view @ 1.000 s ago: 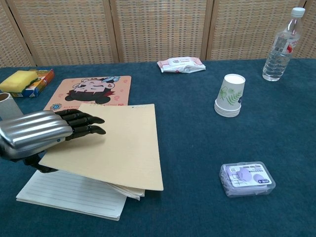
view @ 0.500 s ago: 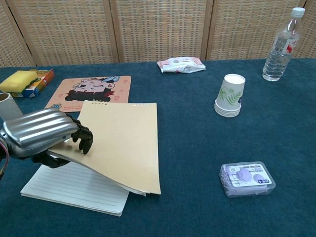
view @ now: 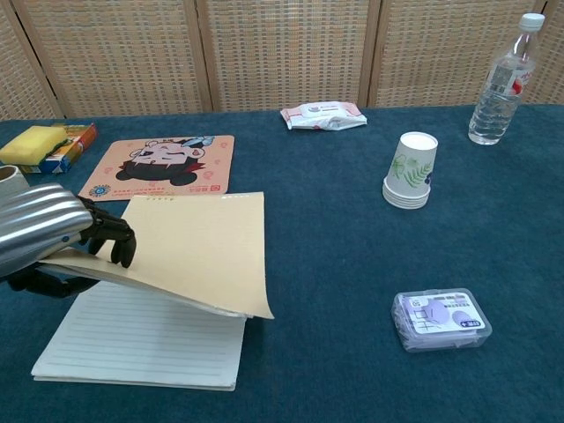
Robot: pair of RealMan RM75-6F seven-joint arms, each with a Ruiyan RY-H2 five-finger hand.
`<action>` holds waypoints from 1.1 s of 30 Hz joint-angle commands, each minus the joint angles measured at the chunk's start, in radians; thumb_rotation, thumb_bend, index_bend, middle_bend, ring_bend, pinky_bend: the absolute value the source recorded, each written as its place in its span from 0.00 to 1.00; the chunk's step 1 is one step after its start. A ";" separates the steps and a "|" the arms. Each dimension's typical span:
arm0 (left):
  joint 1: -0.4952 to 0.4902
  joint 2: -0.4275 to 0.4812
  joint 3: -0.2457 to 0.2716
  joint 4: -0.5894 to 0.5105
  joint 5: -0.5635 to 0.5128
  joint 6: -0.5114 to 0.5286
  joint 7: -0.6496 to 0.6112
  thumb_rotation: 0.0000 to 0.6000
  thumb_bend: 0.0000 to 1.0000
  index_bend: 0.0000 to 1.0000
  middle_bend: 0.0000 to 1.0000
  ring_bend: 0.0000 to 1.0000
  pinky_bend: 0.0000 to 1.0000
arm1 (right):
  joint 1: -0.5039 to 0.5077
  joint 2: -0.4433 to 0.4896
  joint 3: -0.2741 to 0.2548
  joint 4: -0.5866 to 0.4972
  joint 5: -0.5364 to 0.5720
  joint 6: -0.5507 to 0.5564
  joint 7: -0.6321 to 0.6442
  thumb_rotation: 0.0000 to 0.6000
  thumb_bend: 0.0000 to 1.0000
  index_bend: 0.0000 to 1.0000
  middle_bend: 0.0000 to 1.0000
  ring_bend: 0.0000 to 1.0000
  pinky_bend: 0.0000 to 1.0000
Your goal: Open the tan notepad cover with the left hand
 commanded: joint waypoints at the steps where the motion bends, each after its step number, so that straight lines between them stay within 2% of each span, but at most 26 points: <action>1: 0.021 0.036 0.039 0.003 0.039 0.050 -0.033 1.00 0.61 0.76 0.66 0.55 0.51 | 0.000 -0.001 -0.001 -0.001 -0.001 -0.001 -0.002 1.00 0.00 0.00 0.00 0.00 0.00; 17: 0.125 0.180 0.152 -0.138 0.093 0.184 -0.107 1.00 0.63 0.78 0.67 0.56 0.52 | 0.000 -0.003 -0.002 -0.001 0.000 -0.002 -0.008 1.00 0.00 0.00 0.00 0.00 0.00; 24: 0.148 0.222 0.172 -0.178 0.107 0.203 -0.118 1.00 0.63 0.79 0.67 0.56 0.52 | 0.000 -0.004 -0.002 -0.002 -0.001 0.001 -0.008 1.00 0.00 0.00 0.00 0.00 0.00; 26: 0.146 0.231 0.167 -0.214 0.090 0.202 -0.172 1.00 0.63 0.79 0.67 0.56 0.52 | 0.000 -0.004 -0.002 -0.002 -0.002 0.001 -0.009 1.00 0.00 0.00 0.00 0.00 0.00; 28: 0.127 0.248 0.111 -0.262 0.039 0.211 -0.225 1.00 0.63 0.79 0.67 0.56 0.52 | 0.000 -0.004 -0.003 -0.003 -0.004 0.003 -0.013 1.00 0.00 0.00 0.00 0.00 0.00; 33: 0.059 0.274 -0.024 -0.356 -0.148 0.104 -0.358 1.00 0.66 0.79 0.67 0.57 0.52 | -0.001 -0.005 -0.004 -0.006 -0.007 0.007 -0.021 1.00 0.00 0.00 0.00 0.00 0.00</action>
